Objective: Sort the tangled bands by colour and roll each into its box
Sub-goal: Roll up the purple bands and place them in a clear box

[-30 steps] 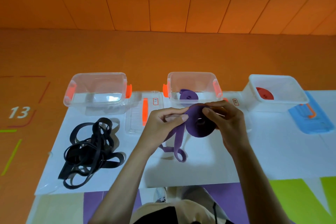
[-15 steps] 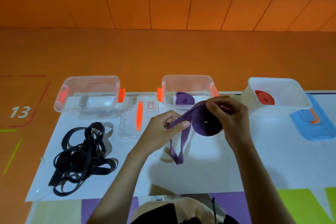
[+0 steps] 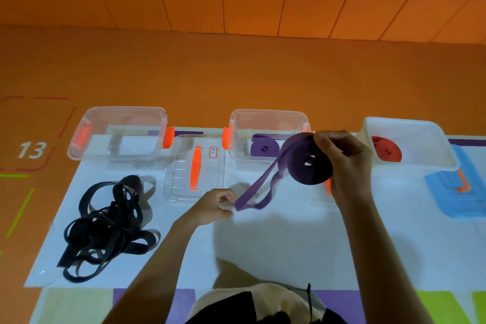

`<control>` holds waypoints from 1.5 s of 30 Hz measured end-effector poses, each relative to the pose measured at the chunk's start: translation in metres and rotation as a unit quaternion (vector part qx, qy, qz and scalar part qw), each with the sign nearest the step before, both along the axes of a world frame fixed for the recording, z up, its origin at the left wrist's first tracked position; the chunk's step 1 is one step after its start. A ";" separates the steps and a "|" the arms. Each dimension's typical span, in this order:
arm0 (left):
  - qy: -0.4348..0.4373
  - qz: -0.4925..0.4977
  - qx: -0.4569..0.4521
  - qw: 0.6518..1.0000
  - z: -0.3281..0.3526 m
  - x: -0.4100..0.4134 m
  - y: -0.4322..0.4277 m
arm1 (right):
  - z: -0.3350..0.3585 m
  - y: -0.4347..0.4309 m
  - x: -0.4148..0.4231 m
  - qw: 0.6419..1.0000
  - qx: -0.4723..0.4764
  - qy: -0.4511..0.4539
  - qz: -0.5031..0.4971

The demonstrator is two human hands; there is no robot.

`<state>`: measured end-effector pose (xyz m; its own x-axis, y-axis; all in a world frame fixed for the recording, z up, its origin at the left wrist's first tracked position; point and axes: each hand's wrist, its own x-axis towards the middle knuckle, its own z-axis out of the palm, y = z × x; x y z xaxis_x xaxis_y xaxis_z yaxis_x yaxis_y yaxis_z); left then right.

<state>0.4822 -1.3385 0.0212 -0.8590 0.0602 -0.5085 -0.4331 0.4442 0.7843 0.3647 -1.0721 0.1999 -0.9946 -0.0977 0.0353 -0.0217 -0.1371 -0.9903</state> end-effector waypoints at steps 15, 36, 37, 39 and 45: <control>0.076 0.147 -0.081 0.983 -0.033 0.009 0.013 | -0.010 0.019 -0.013 0.998 0.005 -0.030 -0.052; -0.091 0.206 0.340 0.913 -0.027 0.114 -0.040 | -0.019 0.027 0.021 0.989 0.014 -0.047 -0.138; -0.094 0.174 0.323 0.925 -0.026 0.120 -0.043 | -0.019 0.027 0.025 0.989 0.016 -0.046 -0.139; -0.117 0.111 0.261 0.952 -0.025 0.128 -0.044 | -0.021 0.027 0.033 0.989 0.023 -0.045 -0.139; -0.089 0.107 0.095 0.986 -0.028 0.114 -0.012 | -0.016 0.018 0.062 0.993 0.068 -0.001 -0.100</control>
<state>0.5961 -1.3507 -0.0066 -0.7608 -0.0046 -0.6490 -0.6391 0.1796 0.7479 0.4264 -1.0541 0.1836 -0.9946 0.0981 0.0342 -0.0338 0.0051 -0.9994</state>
